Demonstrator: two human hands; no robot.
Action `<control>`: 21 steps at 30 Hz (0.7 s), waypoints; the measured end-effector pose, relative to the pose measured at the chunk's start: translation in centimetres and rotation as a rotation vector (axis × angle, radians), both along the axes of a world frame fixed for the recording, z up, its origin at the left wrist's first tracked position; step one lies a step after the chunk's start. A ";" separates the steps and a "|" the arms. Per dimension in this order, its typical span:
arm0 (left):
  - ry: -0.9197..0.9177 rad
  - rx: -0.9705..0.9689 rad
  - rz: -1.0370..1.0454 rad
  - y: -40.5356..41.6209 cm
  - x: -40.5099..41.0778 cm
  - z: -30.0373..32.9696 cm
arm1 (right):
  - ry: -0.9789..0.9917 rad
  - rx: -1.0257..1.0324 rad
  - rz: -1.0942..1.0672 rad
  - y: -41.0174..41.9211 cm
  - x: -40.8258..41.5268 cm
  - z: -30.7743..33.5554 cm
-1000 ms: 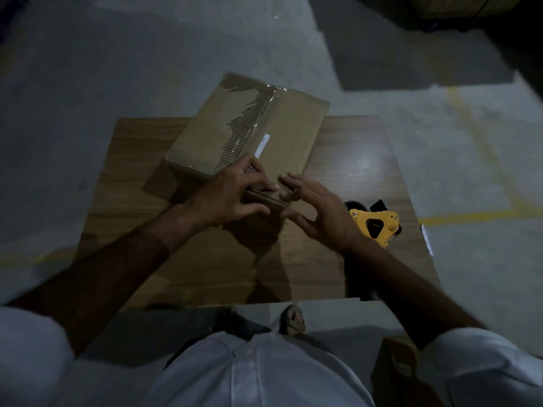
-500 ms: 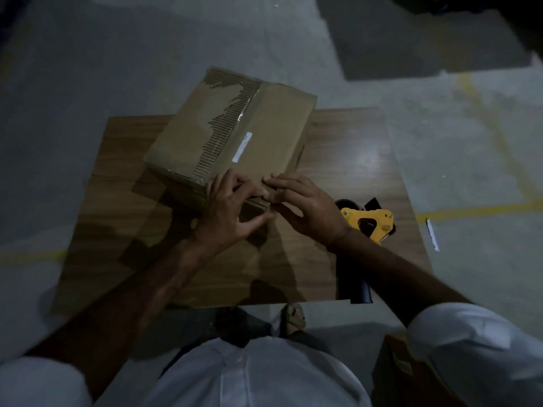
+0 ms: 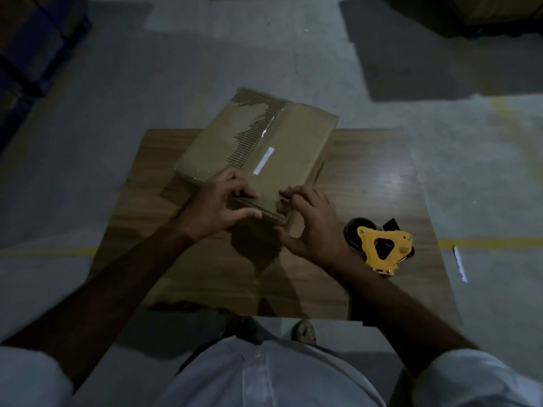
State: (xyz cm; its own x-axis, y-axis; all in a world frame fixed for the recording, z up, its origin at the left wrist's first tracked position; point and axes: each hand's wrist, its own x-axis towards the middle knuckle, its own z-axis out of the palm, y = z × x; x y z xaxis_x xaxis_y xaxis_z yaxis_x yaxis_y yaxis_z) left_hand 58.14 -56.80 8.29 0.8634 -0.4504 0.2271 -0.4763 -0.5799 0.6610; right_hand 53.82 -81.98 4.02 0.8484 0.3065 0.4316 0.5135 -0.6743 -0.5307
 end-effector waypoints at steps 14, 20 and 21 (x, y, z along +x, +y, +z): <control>0.031 0.090 0.319 11.4 5.5 -2.2 | 0.061 -0.209 -0.273 6.6 -0.4 3.4; 0.091 -0.152 0.303 10.5 3.9 -3.7 | 0.068 -0.237 -0.257 11.6 2.4 3.5; 0.089 -0.165 0.300 10.6 3.5 -3.9 | 0.053 -0.232 -0.234 11.1 2.1 3.2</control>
